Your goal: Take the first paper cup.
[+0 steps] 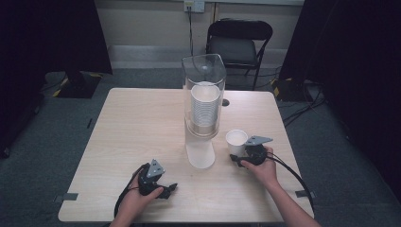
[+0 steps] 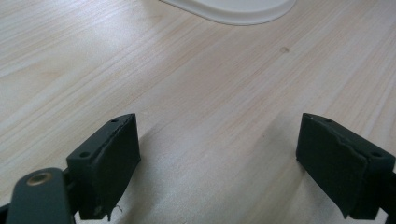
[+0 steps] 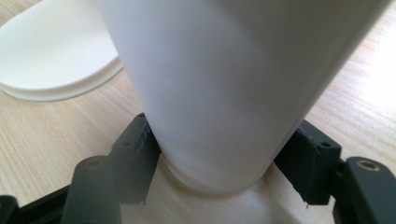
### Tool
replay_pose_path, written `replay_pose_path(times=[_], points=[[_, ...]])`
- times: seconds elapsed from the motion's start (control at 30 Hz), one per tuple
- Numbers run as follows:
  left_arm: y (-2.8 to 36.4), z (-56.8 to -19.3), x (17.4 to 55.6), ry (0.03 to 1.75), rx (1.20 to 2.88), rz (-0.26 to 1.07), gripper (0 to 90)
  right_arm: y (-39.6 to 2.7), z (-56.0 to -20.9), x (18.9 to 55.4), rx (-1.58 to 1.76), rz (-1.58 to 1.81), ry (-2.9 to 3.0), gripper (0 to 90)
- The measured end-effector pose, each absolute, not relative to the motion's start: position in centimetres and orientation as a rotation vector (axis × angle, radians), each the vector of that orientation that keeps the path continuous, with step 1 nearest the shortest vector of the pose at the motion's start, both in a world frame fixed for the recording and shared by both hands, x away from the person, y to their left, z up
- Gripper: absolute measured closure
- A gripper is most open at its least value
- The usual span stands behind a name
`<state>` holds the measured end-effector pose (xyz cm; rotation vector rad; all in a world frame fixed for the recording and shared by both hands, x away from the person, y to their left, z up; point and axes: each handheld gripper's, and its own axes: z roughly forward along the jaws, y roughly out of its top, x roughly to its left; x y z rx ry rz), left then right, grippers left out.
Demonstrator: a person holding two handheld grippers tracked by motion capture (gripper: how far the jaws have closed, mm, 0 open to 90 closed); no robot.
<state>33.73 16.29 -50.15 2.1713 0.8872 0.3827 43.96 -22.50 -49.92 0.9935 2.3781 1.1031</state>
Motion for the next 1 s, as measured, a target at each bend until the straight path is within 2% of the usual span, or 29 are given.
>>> replay_pose_path(times=[0.1,0.4,0.63,0.83,1.0], points=[[16.3,-50.1,33.7,0.889,2.171,0.382,13.0,-22.8,-49.9,43.8,1.008,1.093,2.364,22.6],[16.3,-50.1,33.7,0.887,2.174,0.382,13.0,-25.1,-49.8,42.4,1.066,1.085,2.329,16.0],[16.3,-50.2,33.7,0.889,2.170,0.383,13.0,-27.5,-49.4,40.0,1.068,1.072,2.334,14.0],[16.3,-50.2,33.7,0.889,2.169,0.382,13.0,-27.4,-49.9,37.2,1.050,1.026,2.395,13.8],[16.3,-50.1,33.7,0.888,2.173,0.383,13.0,-27.6,-50.0,36.5,1.058,1.037,2.378,13.6]])
